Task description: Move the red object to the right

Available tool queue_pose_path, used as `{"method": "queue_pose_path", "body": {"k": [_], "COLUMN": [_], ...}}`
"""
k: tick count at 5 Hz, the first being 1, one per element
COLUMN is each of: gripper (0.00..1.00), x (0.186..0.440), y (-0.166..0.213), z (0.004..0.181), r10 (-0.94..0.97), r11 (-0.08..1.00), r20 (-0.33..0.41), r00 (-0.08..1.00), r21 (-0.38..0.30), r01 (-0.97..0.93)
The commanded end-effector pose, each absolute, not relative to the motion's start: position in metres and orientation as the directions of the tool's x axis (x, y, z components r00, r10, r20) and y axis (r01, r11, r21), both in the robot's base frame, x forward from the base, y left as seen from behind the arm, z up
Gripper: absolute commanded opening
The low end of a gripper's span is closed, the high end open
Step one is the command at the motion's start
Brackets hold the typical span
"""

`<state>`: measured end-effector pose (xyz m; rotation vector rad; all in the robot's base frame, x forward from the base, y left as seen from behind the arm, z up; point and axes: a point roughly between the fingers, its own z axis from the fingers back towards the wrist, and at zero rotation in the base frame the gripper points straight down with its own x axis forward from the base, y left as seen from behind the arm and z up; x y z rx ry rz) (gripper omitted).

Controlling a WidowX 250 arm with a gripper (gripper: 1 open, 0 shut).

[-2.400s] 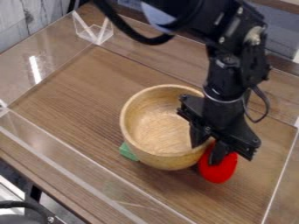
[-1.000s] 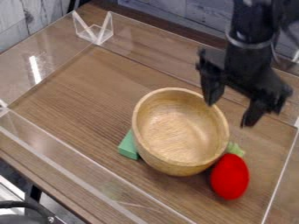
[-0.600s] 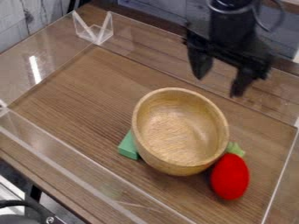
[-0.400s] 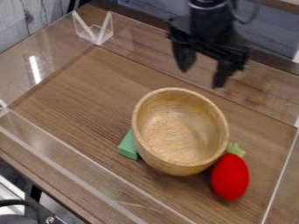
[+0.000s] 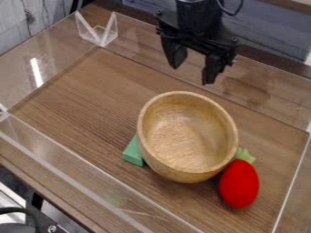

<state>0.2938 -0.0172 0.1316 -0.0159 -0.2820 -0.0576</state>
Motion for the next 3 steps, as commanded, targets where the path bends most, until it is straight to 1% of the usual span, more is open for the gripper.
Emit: {"method": "queue_pose_path", "body": {"k": [1, 2, 3], "gripper": [1.0, 1.0, 1.0], "x": [0.302, 0.304, 0.302], "y": [-0.011, -0.008, -0.005], "z": [0.136, 0.128, 0.115], "r10": [-0.05, -0.045, -0.011], "r11": [0.999, 0.999, 1.0], "r20": [0.312, 0.304, 0.295], "r00": [0.949, 0.952, 0.955], "r21": [-0.003, -0.001, 0.001], "r01": [0.054, 0.047, 0.012]}}
